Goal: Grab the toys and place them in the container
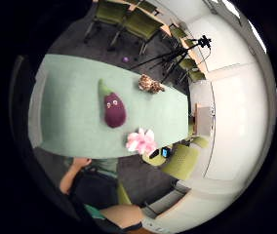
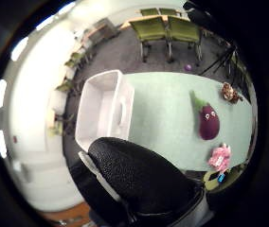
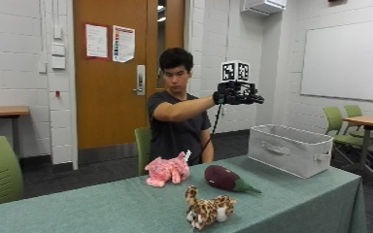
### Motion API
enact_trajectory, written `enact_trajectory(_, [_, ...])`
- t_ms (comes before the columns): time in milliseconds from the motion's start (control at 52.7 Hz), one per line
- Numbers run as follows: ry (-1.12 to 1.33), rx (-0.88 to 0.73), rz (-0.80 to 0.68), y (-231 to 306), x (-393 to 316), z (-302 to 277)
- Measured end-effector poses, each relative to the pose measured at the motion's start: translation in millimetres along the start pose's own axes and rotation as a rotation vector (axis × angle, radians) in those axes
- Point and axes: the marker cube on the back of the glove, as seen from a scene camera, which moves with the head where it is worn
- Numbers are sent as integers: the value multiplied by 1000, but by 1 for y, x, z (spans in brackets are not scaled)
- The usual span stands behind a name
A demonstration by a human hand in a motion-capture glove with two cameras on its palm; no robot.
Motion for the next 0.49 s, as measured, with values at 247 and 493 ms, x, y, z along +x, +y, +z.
enact_trajectory(247, [-55, -18, 80, -7, 74, 43])
enact_trajectory(493, [-83, -181, 159, -7, 99, 170])
